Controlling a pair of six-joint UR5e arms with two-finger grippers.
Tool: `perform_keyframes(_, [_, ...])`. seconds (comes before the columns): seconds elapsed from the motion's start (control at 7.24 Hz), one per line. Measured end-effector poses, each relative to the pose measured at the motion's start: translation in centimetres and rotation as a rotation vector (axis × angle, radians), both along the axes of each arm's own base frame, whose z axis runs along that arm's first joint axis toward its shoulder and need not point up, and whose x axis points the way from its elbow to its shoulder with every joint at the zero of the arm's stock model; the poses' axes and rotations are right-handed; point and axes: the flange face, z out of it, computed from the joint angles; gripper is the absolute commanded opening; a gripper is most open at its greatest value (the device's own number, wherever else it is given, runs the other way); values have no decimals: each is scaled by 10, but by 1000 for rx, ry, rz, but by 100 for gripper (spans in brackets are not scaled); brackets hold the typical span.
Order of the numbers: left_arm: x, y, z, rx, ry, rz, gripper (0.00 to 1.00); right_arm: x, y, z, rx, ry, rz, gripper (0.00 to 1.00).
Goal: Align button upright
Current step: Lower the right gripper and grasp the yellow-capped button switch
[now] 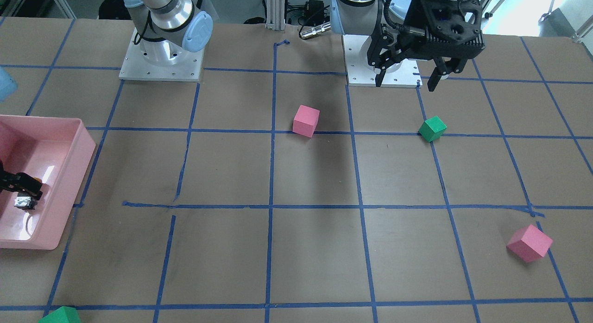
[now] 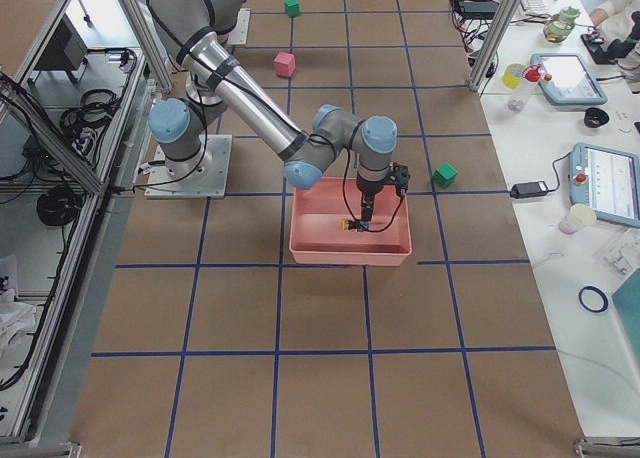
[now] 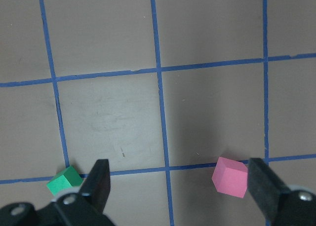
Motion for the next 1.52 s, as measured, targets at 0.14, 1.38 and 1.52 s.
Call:
perform_keyframes(0.14, [0, 0, 0, 0, 0, 0, 100, -7, 2, -4, 3, -3, 2, 100])
perform_keyframes(1.38, [0, 0, 0, 0, 0, 0, 100, -20, 4, -26, 16, -23, 40, 100])
perform_keyframes(1.52, [0, 0, 0, 0, 0, 0, 100, -21, 6, -28, 20, -24, 39, 100])
